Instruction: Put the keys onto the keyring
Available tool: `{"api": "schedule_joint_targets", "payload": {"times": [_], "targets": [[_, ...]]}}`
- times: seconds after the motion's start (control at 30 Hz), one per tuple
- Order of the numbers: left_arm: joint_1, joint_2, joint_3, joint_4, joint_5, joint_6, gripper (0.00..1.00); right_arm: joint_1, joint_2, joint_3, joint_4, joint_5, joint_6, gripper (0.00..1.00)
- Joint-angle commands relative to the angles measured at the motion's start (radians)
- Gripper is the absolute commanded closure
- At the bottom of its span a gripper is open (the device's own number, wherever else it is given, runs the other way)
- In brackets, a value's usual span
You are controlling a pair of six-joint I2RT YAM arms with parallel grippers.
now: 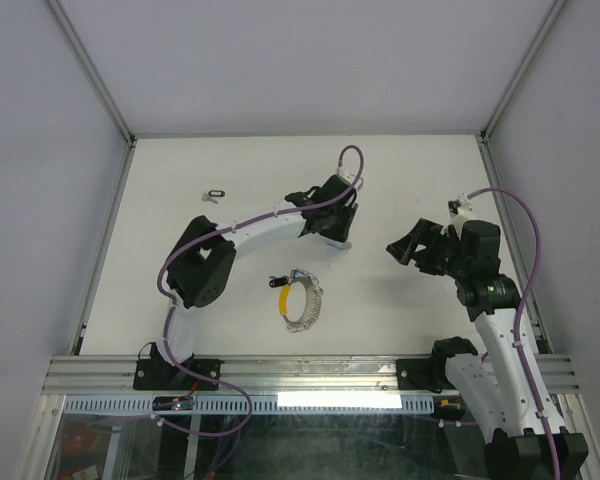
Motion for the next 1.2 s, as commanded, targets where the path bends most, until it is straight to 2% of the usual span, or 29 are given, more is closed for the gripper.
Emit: {"api": "schedule_joint_targets", "payload": {"times": [0.0,0.07,0.13,0.37,0.47,0.6,0.8,1.17], "targets": [[-0.035,-0.029,0.031,0.077,0.034,0.013,0.65,-0.006,-0.008,0.023,0.013,0.030,0.018,0.17],[-0.032,-0.077,-0.012,0.093,-0.018,0.021,0.56,-0.006,-0.005,0.019,0.012,0.022,0.017,0.17],[-0.007,-0.136,-0.070,0.096,-0.058,0.025,0.53,-0.006,-0.002,0.015,0.014,0.016,0.017,0.17],[0.184,-0.440,-0.388,0.106,-0.128,-0.027,0.53,-0.006,0.012,0.004,0.033,0.001,0.017,0.17],[0.299,-0.581,-0.534,0.090,-0.165,-0.051,0.52,-0.006,0.020,-0.001,0.043,-0.004,0.017,0.16],[0.456,-0.694,-0.664,0.041,-0.183,-0.104,0.53,-0.007,0.035,-0.007,0.062,-0.022,0.023,0.16],[0.539,-0.692,-0.710,-0.038,-0.291,-0.154,0.58,-0.006,0.046,-0.009,0.073,-0.037,0.029,0.16],[0.595,-0.581,-0.699,0.030,-0.249,-0.135,0.64,-0.006,0.041,-0.011,0.070,-0.040,0.029,0.16]]}}
